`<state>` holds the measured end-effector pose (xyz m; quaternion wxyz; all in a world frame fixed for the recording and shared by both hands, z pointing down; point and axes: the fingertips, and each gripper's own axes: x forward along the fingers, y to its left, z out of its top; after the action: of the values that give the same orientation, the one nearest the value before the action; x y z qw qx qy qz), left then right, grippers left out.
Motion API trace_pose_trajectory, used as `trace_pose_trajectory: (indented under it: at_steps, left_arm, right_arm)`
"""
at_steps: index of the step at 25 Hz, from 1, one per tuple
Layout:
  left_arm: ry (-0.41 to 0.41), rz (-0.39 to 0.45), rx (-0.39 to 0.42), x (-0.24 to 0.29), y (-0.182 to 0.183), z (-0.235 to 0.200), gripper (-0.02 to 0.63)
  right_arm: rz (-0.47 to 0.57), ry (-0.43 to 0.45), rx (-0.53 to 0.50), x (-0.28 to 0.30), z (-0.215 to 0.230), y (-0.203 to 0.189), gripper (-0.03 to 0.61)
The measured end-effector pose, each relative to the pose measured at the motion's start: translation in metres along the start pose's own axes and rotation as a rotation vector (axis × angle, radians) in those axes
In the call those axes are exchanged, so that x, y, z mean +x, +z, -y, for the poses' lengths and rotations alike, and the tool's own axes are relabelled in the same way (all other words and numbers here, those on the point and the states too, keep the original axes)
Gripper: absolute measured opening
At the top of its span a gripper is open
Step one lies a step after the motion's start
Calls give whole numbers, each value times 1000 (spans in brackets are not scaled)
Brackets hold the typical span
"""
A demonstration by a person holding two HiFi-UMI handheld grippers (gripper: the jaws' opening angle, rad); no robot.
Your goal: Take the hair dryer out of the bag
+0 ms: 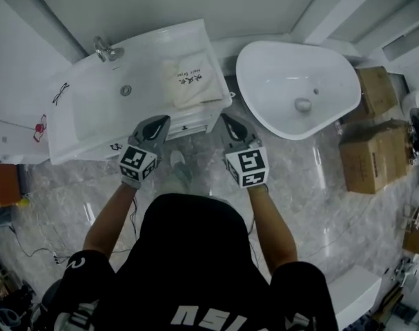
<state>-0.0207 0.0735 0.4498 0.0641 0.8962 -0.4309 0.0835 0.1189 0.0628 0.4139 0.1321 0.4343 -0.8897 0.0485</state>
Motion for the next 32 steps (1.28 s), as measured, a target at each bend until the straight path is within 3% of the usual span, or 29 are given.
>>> trace_pose_trajectory:
  at_steps: [5,12,24,32]
  left_arm:
    - [-118,-20,33,38,-4,-45,-3]
    - [-210,-54,21,73,-17,-93,-3]
    - [-298,-180,47,116,-85,-102,-3]
    - [-353,-249,50,146,-125,-84,-3]
  right_arm:
    - [-37,-57,10,54,16,6,-11]
    - [-41,-136,24,101,30,7,-11]
    - [-66,-208,111,135,56,-32,-11]
    - [-115,-240,224,136,81,-89,-11]
